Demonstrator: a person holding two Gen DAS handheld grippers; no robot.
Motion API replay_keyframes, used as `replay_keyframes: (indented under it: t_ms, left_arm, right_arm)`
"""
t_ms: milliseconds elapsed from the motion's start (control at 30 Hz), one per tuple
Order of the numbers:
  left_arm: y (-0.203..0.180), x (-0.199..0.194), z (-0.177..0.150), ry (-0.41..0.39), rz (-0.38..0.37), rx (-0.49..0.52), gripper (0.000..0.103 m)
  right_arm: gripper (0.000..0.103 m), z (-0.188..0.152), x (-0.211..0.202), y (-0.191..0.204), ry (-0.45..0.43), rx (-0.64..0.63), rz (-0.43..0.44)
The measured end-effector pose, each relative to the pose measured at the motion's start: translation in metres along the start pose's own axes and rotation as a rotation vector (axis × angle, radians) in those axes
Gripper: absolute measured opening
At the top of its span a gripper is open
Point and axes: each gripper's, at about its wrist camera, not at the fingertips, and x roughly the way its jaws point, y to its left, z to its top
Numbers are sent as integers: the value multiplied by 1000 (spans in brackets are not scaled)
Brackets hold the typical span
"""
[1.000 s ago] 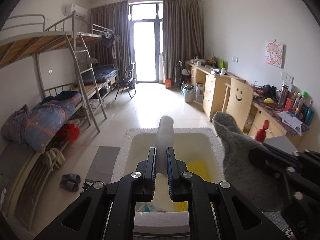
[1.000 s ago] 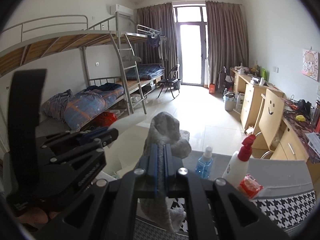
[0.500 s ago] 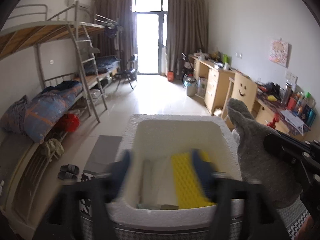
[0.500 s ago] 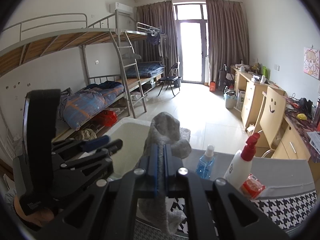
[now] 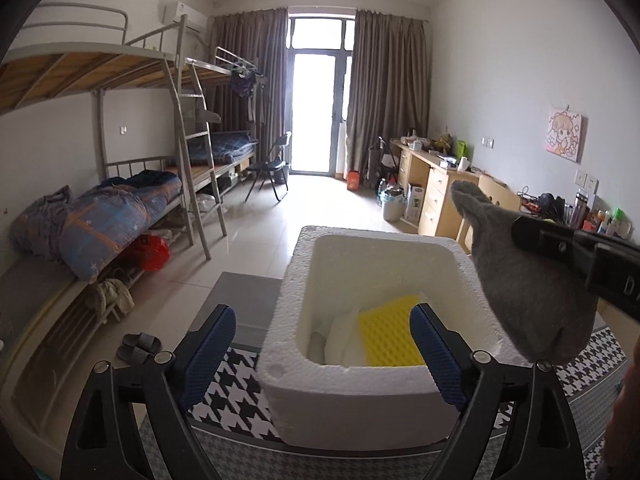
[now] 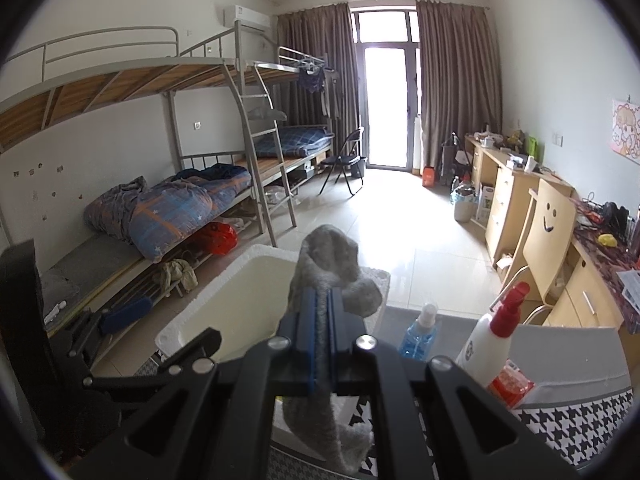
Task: Organize soft objects
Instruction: 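Lower the grey cloth into the box and open the right gripper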
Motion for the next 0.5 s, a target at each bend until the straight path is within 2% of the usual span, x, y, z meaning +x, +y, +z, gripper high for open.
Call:
replay_keyframes:
  t_ms: [133, 200, 333, 500]
  left_arm:
    - [5, -8, -2, -39, 10, -12, 90]
    - [5, -11, -4, -46, 27, -9, 95]
    - [9, -15, -10, -68, 41, 1, 95]
    - [13, -21, -12, -87, 19, 2, 97]
  right_arm:
    - [8, 0, 0, 2, -7, -12, -2]
    - [8, 2, 1, 4, -9, -17, -1]
    - [8, 7, 9, 4, -8, -15, 7]
    - [8, 7, 17, 5, -4, -13, 23]
